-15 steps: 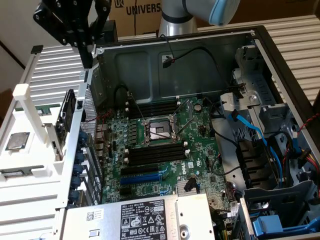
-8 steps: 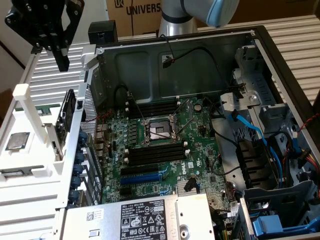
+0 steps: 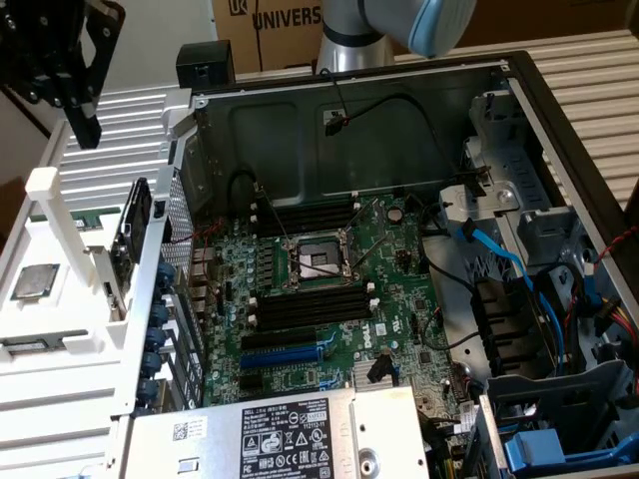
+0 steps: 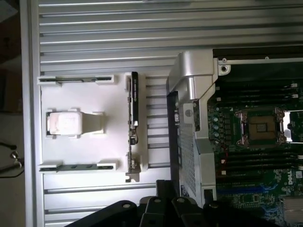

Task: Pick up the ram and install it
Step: 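Reach for the ram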

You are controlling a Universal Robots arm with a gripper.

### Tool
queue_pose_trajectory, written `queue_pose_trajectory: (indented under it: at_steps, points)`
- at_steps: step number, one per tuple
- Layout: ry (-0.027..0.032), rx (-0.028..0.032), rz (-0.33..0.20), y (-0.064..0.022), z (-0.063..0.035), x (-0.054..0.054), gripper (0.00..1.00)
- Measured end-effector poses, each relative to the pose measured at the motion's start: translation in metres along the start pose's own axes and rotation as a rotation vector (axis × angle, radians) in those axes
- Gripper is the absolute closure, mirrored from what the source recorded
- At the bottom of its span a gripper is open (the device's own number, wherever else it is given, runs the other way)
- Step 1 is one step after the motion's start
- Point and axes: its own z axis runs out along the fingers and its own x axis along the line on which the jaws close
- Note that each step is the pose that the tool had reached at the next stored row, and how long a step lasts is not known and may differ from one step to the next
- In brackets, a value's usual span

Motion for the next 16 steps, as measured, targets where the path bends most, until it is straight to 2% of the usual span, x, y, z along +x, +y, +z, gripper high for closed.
queue_pose_trajectory:
  at_steps: [9,10,14,16]
  points:
    - [0.0,0.0,0.0,-0.0041,0.0057,0.041,0.9]
    - [0.0,0.0,0.0,-0.0062,0.0104,0.055,0.9]
    - [0.0001,0.0,0.0,-0.0085,0.017,0.073,0.9]
    - [0.0006,-0.0001,0.0,-0.0092,0.0207,0.078,0.9]
